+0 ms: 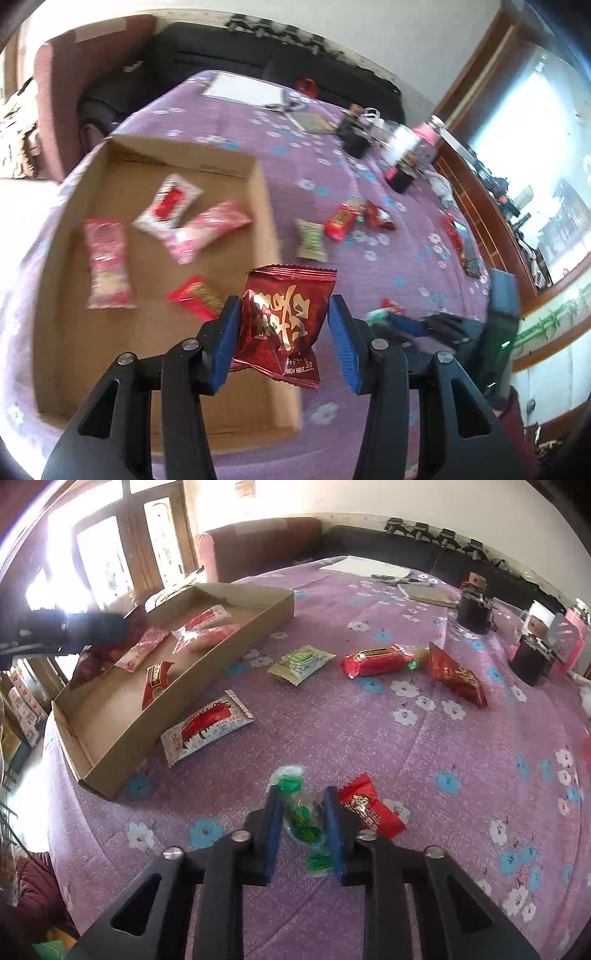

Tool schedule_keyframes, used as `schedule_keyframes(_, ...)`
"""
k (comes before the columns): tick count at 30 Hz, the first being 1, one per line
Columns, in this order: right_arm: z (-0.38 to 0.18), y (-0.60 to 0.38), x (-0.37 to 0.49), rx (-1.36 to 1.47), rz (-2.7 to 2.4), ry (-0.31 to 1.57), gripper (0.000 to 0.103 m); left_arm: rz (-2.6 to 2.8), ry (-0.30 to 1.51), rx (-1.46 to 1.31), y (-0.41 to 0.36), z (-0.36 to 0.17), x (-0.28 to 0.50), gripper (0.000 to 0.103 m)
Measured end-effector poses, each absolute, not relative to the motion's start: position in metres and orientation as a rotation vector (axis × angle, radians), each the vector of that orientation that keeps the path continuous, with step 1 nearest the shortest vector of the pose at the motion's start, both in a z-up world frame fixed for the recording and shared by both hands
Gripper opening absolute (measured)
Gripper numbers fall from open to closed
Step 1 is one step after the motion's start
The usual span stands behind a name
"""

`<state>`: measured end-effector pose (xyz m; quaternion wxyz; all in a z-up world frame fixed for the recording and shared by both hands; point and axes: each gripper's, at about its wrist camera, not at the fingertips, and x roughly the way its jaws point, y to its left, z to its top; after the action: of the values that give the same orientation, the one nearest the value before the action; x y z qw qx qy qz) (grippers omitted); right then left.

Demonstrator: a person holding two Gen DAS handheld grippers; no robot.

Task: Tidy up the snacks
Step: 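Grasp the red gold-character bag with the left gripper while the right grasps a green candy, then carry both candies over the tray and open both grippers to release them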

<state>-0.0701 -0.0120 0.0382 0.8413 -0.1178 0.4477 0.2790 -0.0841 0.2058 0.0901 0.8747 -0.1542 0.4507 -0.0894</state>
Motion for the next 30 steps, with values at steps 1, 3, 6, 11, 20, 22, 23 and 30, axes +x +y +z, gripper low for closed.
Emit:
schedule_keyframes(1, 0.042, -0.015, -0.071, -0.233, 0.578, 0.939, 0.019, -0.173, 0.937, -0.329, 0.213, 0.089, -0.086, 0.046)
schedule_keyframes(3, 0.049, -0.019, -0.071, -0.209, 0.575, 0.936, 0.019, -0.149, 0.936, -0.345, 0.228, 0.086, -0.090, 0.046)
schedule_keyframes(6, 0.062, -0.028, -0.069, -0.133, 0.582, 0.935, 0.019, -0.105, 0.928, -0.368, 0.251, 0.083, -0.097, 0.046)
schedule_keyframes(11, 0.087, -0.028, -0.067, 0.037, 0.636, 0.930, 0.019, -0.019, 0.935, -0.375, 0.284, 0.071, -0.101, 0.046)
schedule_keyframes(20, 0.102, 0.061, -0.064, 0.087, 0.792, 0.964, 0.019, 0.089, 0.965, -0.332, 0.299, 0.050, -0.095, 0.047)
schedule_keyframes(22, 0.097, 0.085, -0.065, 0.069, 0.817, 0.981, 0.019, 0.106, 0.974, -0.330, 0.302, 0.047, -0.092, 0.048)
schedule_keyframes(23, 0.094, 0.098, -0.066, 0.057, 0.830, 0.993, 0.019, 0.108, 0.978, -0.338, 0.304, 0.045, -0.091, 0.048)
schedule_keyframes(30, 0.067, 0.155, -0.075, -0.025, 0.867, 1.050, 0.019, 0.099, 0.978, -0.382, 0.315, 0.044, -0.090, 0.050)
